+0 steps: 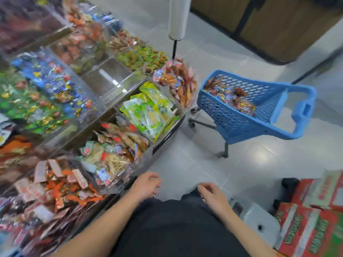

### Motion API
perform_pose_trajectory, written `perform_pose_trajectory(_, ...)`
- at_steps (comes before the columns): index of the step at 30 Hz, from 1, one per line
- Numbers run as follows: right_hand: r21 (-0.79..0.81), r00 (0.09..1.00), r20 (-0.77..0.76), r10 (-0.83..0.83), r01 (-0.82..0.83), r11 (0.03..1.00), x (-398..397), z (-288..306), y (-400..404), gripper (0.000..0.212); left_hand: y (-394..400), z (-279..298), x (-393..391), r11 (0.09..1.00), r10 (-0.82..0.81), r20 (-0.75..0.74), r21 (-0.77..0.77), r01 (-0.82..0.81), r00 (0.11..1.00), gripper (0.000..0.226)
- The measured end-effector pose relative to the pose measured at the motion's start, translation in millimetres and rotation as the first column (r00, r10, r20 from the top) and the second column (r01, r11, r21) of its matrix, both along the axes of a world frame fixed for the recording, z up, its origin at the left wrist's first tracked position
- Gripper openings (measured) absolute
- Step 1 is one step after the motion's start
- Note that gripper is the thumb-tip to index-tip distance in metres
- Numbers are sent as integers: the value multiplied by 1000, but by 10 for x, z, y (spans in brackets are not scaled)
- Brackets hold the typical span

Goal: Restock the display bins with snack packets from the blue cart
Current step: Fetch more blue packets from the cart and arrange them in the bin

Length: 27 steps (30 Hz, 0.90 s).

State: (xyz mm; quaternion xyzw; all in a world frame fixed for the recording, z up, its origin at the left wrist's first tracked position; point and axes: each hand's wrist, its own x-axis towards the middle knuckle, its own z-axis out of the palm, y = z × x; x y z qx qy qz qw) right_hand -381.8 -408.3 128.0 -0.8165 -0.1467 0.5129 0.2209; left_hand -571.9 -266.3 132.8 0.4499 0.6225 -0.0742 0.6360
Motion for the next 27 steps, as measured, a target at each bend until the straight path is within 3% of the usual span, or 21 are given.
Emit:
perform_pose_trajectory(8, 46, 975, -13, -223, 223, 974, 1079, -38, -218, 19, -54, -117, 1049, 990, -129, -51, 52, 132, 990, 31)
perform_pose_trajectory(17, 118, 936, -123, -328, 342, 932, 2018, -149, -182, 15, -18, -1, 2187, 988, -117, -6, 104, 117, 993, 24)
perform_pose_trajectory(27, 142, 871, -165, -463, 485, 863, 2792, -194, 474, 24, 807, -148, 3156, 979, -183, 85, 100, 175, 979, 21)
